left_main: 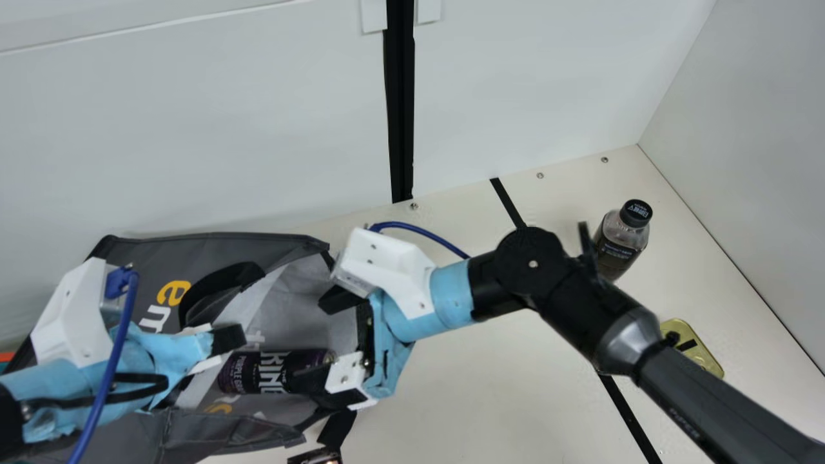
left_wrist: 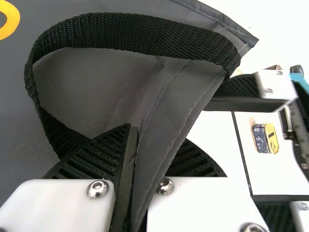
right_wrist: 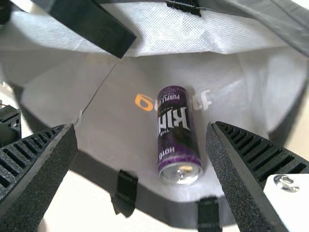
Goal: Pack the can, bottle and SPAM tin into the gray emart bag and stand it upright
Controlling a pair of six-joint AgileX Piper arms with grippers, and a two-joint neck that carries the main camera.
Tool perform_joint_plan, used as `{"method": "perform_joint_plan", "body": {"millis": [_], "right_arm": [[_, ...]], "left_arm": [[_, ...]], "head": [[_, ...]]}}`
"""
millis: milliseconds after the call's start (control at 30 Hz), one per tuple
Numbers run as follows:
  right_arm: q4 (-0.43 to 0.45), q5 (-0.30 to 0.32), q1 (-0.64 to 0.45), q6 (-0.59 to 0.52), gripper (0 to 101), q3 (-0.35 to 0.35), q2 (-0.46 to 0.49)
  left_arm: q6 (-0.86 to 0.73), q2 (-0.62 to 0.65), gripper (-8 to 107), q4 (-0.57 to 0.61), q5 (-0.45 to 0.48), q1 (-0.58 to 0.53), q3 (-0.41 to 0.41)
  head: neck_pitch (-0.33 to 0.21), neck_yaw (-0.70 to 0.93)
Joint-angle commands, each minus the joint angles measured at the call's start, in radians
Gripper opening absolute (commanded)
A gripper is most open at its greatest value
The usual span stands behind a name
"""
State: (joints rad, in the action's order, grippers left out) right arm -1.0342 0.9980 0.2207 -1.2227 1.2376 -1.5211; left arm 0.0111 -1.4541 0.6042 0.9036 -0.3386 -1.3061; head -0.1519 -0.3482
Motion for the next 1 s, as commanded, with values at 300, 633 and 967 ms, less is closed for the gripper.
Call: {"method": "perform_joint_plan", "body": {"millis": [300, 633, 967], "right_arm": [[-0.003, 0.165, -0.173, -0.04, 95, 0.005, 0.071], [0.005, 0.222, -0.272, -0.089, 95, -0.02, 0.109], [0.025, 0.222, -0.344, -0.122, 95, -0.046, 0.139]], "left_arm": [[0.0, 0.0, -8, 0.0, 0.0, 0.0, 0.0], [0.0, 0.0, -8, 0.0, 0.0, 0.0, 0.0], [0.0, 0.0, -8, 0.0, 0.0, 0.0, 0.0]], "head": [[-0.023, -0.001], [-0.023, -0.001], [-0.023, -0.001]]}}
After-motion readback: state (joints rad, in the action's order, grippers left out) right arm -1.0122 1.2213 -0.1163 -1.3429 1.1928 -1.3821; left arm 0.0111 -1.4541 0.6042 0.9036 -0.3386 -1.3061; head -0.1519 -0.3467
